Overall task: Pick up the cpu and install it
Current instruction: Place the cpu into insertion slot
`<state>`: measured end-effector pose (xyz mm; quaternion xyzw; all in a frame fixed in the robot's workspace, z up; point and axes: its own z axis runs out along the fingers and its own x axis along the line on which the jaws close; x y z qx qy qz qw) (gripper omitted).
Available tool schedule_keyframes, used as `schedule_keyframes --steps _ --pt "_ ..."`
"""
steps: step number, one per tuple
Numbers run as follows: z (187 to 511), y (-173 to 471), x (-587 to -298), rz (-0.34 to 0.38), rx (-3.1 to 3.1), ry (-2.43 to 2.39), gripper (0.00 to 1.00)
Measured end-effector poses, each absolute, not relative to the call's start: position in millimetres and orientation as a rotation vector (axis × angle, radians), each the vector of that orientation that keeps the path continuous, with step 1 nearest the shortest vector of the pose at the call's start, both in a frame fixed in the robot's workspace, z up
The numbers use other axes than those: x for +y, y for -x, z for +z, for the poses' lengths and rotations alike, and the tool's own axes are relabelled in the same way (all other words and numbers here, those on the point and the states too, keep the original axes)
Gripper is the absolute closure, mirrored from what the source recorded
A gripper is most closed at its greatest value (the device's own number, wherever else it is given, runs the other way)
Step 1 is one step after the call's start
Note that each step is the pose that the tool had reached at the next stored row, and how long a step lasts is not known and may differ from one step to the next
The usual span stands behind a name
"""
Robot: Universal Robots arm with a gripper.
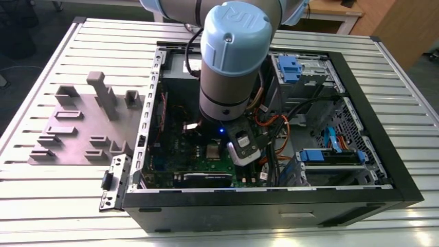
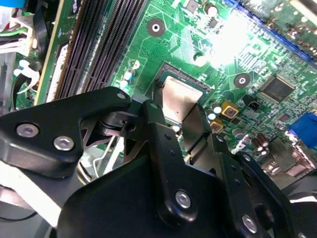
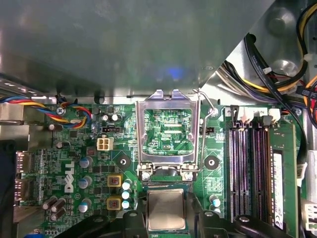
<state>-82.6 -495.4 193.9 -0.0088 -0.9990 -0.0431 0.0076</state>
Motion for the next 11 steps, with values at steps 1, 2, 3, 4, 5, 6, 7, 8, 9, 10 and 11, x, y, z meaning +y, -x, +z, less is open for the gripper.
schedule_keyframes --steps 1,2,3,4,5,6,7,8,9,10,11 --pt "195.4 82.7 -495.4 -0.134 -3.123 0.028 0.59" --pt "195.7 82.7 -495.4 -0.134 -3.123 0.028 0.59" --pt "195.7 82.7 -495.4 -0.134 -3.123 0.028 0.59" --pt "195.7 82.7 -495.4 -0.135 -3.123 0.028 0.59" --pt "195.7 82.7 -495.4 -0.135 -3.123 0.028 0.59" --pt "195.7 82.7 -495.4 -0.135 -3.123 0.028 0.59" --pt "195.6 82.7 -495.5 -0.136 -3.123 0.028 0.59" --pt "195.5 82.7 -495.4 -0.137 -3.123 0.028 0.59" --pt "195.4 82.7 -495.4 -0.138 -3.123 0.028 0.59" --pt "195.3 82.7 -495.4 -0.138 -3.123 0.028 0.59" --pt "195.2 82.7 -495.4 -0.138 -3.123 0.028 0.59"
